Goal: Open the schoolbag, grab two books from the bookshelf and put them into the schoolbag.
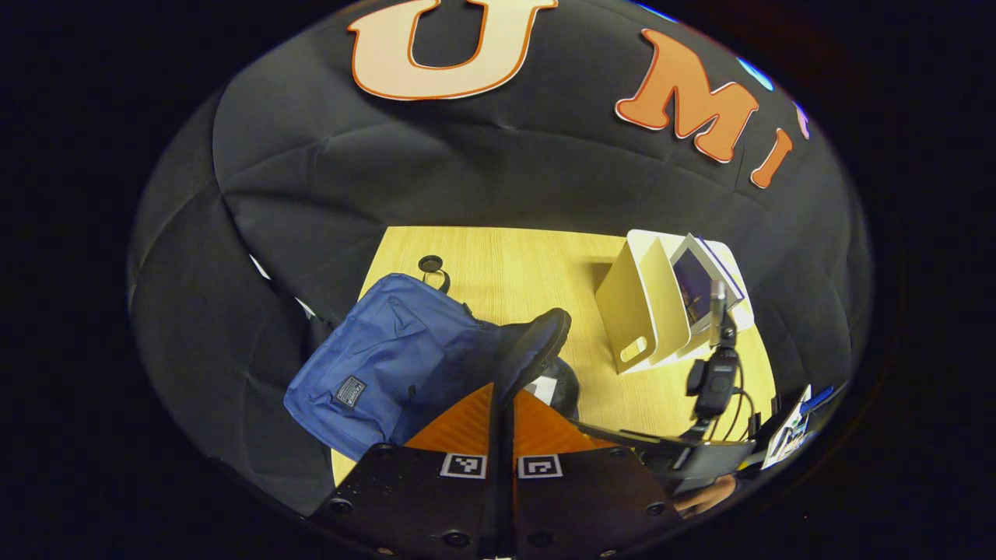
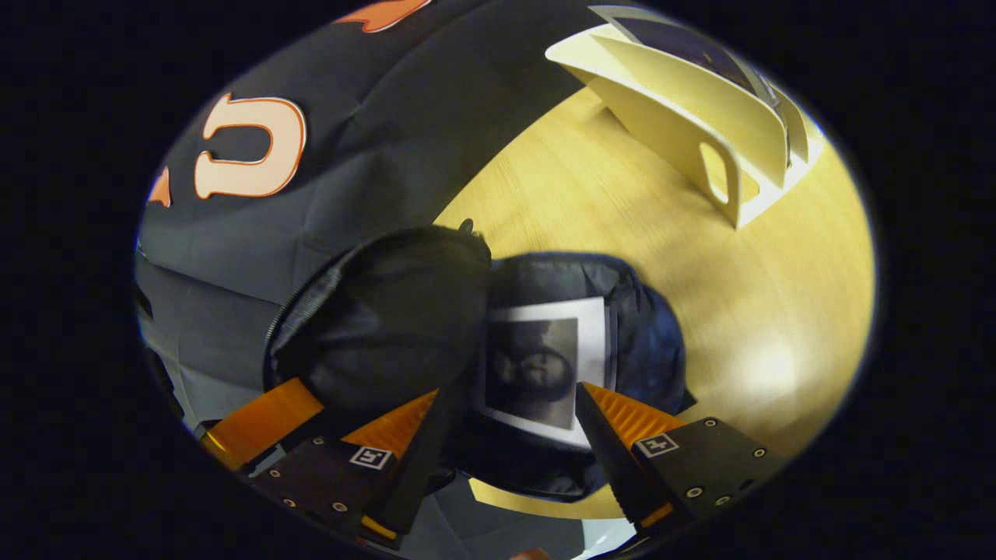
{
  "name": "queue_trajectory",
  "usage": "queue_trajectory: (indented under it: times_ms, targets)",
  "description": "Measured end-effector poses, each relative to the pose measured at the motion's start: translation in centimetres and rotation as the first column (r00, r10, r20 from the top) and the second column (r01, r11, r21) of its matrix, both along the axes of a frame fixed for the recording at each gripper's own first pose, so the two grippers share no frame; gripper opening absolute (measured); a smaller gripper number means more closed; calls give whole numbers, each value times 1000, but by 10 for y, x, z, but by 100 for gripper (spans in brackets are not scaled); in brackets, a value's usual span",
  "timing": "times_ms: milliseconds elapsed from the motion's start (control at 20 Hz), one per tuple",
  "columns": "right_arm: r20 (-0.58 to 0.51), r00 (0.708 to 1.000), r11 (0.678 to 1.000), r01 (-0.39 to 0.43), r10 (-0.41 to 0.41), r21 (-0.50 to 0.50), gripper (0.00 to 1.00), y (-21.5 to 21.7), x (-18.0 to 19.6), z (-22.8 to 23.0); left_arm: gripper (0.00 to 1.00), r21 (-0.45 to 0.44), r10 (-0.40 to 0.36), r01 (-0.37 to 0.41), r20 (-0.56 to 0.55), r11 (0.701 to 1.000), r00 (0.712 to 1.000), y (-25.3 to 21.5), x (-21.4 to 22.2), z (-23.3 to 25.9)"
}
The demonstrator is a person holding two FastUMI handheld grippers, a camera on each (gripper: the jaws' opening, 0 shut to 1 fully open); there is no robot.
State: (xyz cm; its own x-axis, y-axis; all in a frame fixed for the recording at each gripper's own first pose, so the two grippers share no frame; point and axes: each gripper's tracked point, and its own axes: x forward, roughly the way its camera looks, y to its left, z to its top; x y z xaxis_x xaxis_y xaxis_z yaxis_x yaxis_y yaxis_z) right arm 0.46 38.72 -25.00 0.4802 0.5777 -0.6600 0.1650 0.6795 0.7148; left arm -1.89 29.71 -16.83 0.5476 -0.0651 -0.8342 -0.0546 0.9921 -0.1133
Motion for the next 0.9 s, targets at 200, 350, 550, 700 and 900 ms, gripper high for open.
queue_trajectory:
  times_ms: [200, 350, 550, 700, 900]
  targets:
    - [54, 999, 998, 10, -7, -62, 97, -44, -1, 23, 0, 3, -1, 1, 0, 1000, 1000, -4, 2, -4]
    - [154, 988, 982, 34, -5, -184, 97, -98, 9, 47, 1, 11, 5, -5, 3, 1000, 1000, -5, 2, -8]
    - [288, 958, 944, 98, -3, -316, 97, -169, 32, 86, 1, 18, -8, 8, -4, 1000, 1000, -14, 1, -15]
    - [374, 927, 895, 171, -5, -411, 97, -224, 50, 111, 0, 18, 2, -2, 1, 1000, 1000, -14, 0, -18]
    - [403, 915, 802, 238, 4, -548, 97, -292, 83, 132, 1, 24, 6, -6, 2, 1000, 1000, -16, -2, -20]
